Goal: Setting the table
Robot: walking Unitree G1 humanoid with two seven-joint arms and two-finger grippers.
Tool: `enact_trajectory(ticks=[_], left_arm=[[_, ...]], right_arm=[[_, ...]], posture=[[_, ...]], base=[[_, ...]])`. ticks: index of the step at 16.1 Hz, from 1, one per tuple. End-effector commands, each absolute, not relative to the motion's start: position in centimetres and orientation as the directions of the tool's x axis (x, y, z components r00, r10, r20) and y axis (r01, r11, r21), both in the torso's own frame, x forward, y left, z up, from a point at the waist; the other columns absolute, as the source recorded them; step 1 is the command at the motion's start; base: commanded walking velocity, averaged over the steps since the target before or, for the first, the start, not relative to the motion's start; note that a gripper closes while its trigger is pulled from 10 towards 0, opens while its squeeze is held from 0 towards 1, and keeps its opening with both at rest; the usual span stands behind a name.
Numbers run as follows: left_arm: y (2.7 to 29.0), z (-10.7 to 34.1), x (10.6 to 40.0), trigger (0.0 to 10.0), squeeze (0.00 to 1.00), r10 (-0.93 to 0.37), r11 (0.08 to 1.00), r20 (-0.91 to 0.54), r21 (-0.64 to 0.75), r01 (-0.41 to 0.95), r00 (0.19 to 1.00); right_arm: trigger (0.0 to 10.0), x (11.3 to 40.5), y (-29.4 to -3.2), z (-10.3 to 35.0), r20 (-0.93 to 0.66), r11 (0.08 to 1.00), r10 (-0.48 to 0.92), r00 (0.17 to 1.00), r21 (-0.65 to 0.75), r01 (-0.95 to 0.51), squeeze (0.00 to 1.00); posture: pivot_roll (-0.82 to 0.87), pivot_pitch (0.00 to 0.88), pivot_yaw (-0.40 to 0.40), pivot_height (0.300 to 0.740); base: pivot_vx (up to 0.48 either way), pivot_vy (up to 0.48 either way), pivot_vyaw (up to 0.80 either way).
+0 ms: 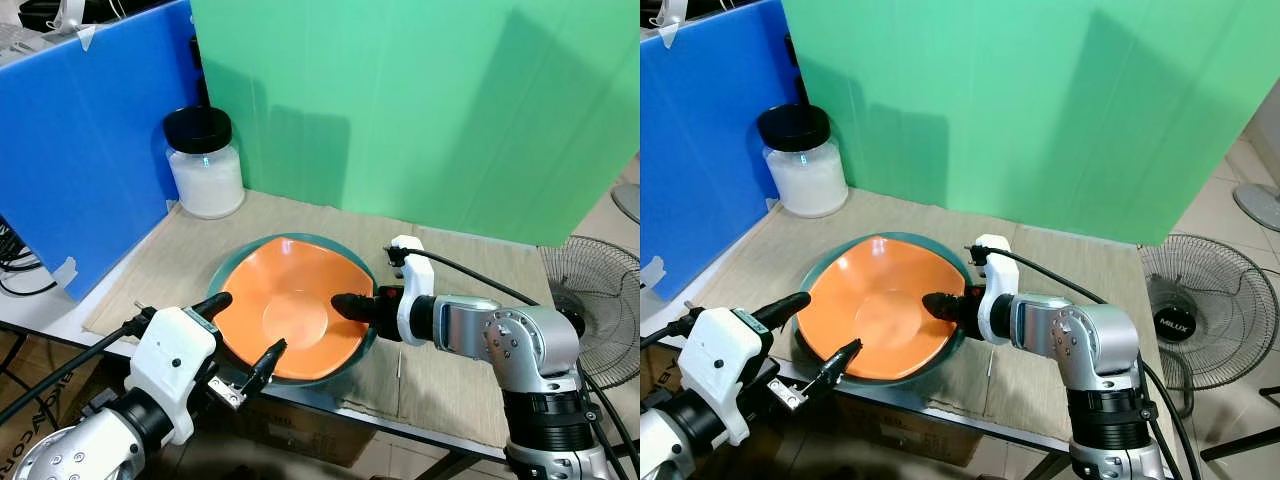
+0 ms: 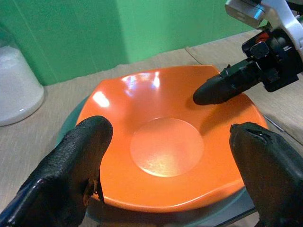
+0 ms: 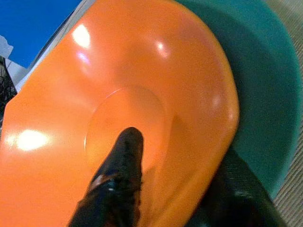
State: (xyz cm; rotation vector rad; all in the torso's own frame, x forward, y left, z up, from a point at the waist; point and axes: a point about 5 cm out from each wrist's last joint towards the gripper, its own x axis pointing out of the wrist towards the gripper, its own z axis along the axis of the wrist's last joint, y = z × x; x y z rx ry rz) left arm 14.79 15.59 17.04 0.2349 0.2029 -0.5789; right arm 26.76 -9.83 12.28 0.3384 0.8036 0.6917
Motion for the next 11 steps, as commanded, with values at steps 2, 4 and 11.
enact_trajectory(ticks=[2,4,11], left_arm=[[15.38,17.06,14.68,10.0,0.00,-0.530,0.802,-0.261,0.156,0.577,0.807],[15.24,16.99,14.64,10.0,0.00,-0.546,0.792,-0.268,0.144,0.594,0.794],[15.07,17.08,14.73,10.0,0.00,-0.565,0.779,-0.270,0.137,0.612,0.780]], right_arm=[[0.0,26.74,-9.93,12.20,-0.547,0.730,0.682,0.486,0.546,-0.411,0.00],[0.0,26.75,-10.00,12.10,-0.549,0.732,0.680,0.487,0.549,-0.403,0.00],[0.0,27.17,-10.40,12.49,-0.528,0.731,0.675,0.515,0.577,-0.366,0.00]], posture=[[0.04,0.000,-0.045,0.740],[0.03,0.000,-0.043,0.740],[0.02,0.000,-0.046,0.740]], base=[[0.000,0.000,0.00],[0.000,0.000,0.00],[0.000,0.000,0.00]])
